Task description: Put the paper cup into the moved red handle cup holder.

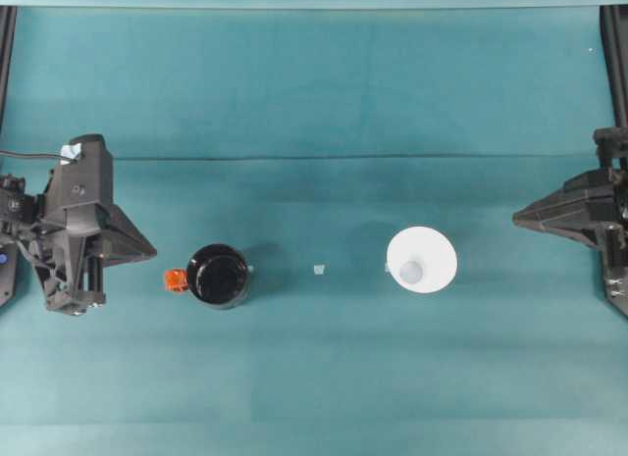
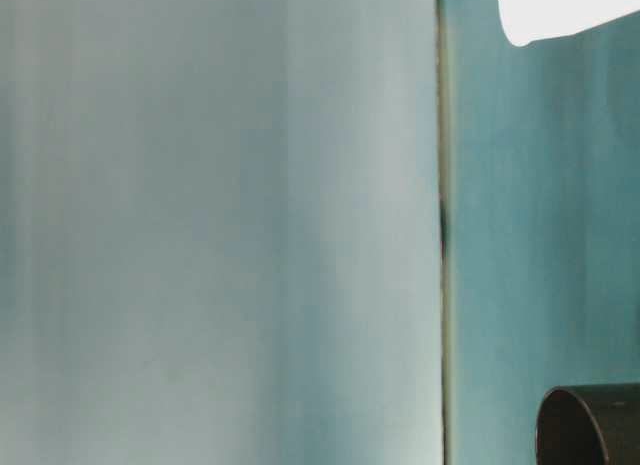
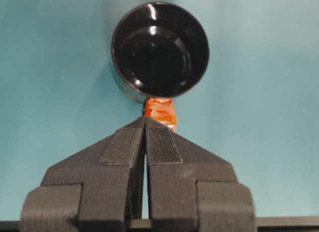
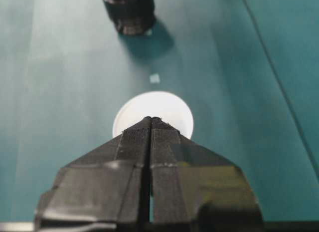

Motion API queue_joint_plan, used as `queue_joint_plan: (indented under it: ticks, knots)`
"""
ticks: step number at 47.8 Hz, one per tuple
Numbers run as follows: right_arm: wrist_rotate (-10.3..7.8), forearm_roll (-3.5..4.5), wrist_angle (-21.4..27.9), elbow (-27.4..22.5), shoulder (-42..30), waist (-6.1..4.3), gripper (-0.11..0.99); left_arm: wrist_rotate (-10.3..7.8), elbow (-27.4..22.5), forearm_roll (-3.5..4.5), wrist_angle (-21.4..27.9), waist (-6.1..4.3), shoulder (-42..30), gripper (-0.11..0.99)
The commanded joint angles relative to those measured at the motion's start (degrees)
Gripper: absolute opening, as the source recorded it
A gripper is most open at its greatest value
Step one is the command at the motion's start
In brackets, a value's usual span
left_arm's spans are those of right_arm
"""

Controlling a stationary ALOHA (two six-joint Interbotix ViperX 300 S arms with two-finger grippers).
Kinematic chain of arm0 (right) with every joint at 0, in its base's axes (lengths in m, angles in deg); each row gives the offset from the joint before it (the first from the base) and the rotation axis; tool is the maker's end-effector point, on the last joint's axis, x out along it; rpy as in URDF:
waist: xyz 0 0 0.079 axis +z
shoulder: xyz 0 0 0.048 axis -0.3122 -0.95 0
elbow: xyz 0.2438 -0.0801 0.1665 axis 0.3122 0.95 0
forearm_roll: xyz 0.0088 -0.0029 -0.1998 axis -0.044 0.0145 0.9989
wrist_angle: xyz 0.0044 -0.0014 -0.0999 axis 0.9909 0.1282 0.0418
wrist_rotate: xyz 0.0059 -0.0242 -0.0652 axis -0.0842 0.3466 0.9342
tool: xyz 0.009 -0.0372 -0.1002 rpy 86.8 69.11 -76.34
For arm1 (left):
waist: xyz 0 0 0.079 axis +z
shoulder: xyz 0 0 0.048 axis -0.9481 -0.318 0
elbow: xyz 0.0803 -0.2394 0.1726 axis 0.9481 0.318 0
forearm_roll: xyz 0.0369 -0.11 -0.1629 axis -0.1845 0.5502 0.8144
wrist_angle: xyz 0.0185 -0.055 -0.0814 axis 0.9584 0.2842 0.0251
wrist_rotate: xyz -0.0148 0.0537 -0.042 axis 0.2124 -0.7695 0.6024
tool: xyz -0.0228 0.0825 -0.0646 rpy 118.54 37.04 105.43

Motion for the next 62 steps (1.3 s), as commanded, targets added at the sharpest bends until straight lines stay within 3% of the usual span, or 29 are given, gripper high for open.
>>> queue_joint_plan:
  ticks: [1,31,35,39,46,48,62]
  knots:
    - [-0.70,0.00,0.3,-0.6,-0.7,-0.09,-0.11,-0.18,-1.1,-0.18,0.4,-0.18,0.2,0.03]
    - [-0.97,0.00,0.4,-0.6,-0.8,-0.09,-0.11,1.14,-2.1,-0.26,3.7,-0.35,-1.1,0.04]
    - [-1.05,0.00,0.4,-0.6,-0.7,-0.18,-0.11,2.02,-2.5,-0.26,3.7,-0.53,-1.7,0.19]
    - [-1.14,0.00,0.4,-0.6,-0.8,-0.18,-0.11,3.43,-3.2,-0.26,3.7,-0.70,-2.6,0.42]
    - [-1.14,0.00,0.4,-0.6,-0.7,-0.18,-0.11,4.57,-4.4,-0.26,3.7,-2.29,-4.7,0.85]
    - [-1.14,0.00,0.4,-0.6,-0.7,-0.18,-0.11,4.75,-4.6,-0.26,3.7,-2.55,-5.1,0.92]
    - [-1.05,0.00,0.4,-0.5,-0.8,-0.18,-0.11,5.27,-5.5,-0.26,3.3,-2.99,-9.6,0.96]
